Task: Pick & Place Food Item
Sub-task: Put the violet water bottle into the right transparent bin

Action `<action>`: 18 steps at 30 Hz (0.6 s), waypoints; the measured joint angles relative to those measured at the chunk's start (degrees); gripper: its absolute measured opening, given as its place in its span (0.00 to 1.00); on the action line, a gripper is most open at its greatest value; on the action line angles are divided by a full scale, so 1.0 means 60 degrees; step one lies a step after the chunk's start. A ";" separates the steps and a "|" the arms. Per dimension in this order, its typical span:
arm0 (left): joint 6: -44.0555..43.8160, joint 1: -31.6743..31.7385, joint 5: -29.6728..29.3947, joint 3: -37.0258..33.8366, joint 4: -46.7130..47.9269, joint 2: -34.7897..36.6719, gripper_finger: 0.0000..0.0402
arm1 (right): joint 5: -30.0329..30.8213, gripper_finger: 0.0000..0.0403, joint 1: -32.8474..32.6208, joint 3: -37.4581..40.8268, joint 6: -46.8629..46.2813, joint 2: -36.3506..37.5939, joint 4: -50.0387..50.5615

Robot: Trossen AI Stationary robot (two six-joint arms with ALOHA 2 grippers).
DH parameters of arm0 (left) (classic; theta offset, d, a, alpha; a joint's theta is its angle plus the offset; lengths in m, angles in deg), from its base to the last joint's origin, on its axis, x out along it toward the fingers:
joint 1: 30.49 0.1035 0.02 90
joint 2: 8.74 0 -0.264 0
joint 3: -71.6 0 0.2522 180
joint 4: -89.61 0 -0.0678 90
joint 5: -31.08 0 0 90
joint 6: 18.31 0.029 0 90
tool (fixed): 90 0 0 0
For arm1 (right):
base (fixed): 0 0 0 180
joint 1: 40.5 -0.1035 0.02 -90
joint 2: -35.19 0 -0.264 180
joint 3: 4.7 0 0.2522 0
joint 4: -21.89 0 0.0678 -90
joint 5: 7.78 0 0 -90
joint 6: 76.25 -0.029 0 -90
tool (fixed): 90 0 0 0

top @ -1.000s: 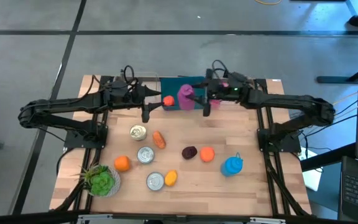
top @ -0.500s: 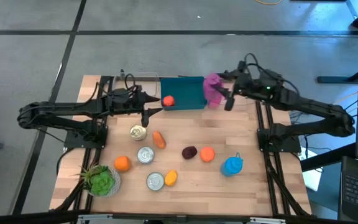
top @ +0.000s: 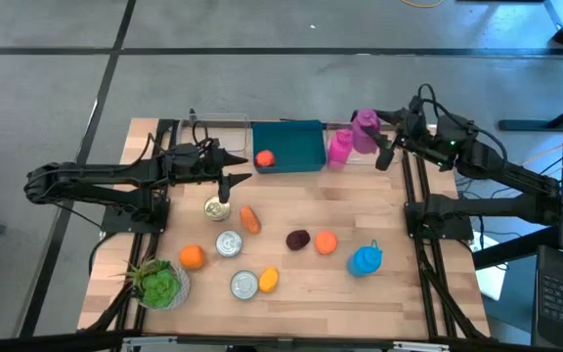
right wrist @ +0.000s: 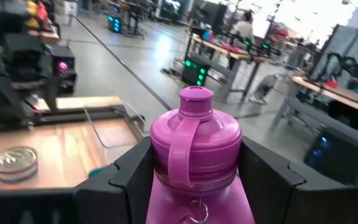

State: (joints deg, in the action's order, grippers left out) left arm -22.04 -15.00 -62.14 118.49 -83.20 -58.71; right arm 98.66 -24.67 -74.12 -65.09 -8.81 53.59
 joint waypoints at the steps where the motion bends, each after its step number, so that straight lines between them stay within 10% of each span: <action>1: 0.0000 -0.0024 0.0002 0.0000 0.0001 0.0000 0.52 | 0.0121 0.49 0.0000 0.0092 -0.0006 0.0051 0.0028; 18: -0.0033 -0.0513 0.0007 0.0004 0.0018 0.0000 0.52 | 0.1697 0.49 0.0000 0.3859 -0.0876 0.2413 -0.1589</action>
State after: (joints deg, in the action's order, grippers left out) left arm -22.23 -18.08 -62.10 118.51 -83.10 -58.71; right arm 108.84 -24.67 -50.97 -70.35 5.66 44.05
